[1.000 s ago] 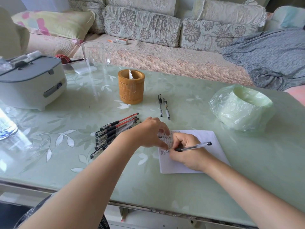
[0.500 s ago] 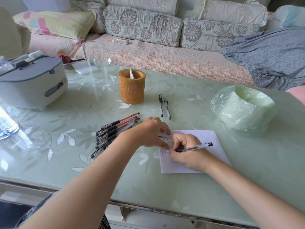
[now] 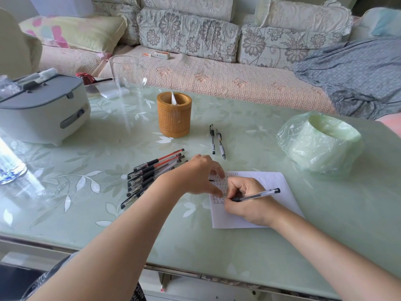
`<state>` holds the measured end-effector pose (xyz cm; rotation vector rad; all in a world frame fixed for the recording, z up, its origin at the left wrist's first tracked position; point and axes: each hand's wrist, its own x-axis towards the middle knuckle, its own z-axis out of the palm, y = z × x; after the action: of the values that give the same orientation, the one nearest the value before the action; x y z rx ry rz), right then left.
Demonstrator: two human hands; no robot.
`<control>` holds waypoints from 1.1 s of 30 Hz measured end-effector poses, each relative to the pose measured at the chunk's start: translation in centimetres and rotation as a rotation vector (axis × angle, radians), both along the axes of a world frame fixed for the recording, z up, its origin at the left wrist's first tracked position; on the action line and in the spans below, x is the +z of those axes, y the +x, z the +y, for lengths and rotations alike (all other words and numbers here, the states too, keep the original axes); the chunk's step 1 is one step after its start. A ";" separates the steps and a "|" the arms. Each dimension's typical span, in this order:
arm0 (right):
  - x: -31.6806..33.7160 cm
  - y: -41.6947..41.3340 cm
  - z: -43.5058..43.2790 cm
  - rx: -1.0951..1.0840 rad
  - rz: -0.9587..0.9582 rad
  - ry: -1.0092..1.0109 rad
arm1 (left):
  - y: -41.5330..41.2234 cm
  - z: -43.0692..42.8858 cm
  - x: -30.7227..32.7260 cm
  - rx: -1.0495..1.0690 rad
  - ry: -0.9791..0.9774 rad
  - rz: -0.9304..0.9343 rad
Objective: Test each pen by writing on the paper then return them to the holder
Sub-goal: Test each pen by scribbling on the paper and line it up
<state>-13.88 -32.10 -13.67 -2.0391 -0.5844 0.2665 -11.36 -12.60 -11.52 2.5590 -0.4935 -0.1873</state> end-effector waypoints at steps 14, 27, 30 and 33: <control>0.5 -0.1 0.3 -0.034 0.051 0.052 | -0.2 0.0 0.2 0.004 0.001 0.000; 2.3 0.5 -0.6 -0.201 0.184 0.229 | -0.6 2.7 2.0 0.155 0.081 -0.051; 3.0 0.7 -0.7 -0.147 0.253 0.296 | -0.9 2.5 1.9 0.158 0.137 -0.038; 3.7 1.1 -0.9 -0.138 0.401 0.478 | -0.9 1.8 1.9 0.170 0.158 -0.054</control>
<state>-12.75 -32.96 -9.96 -1.5006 -0.2258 0.3986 -12.26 -10.82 -9.64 2.7510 -0.2880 -0.1004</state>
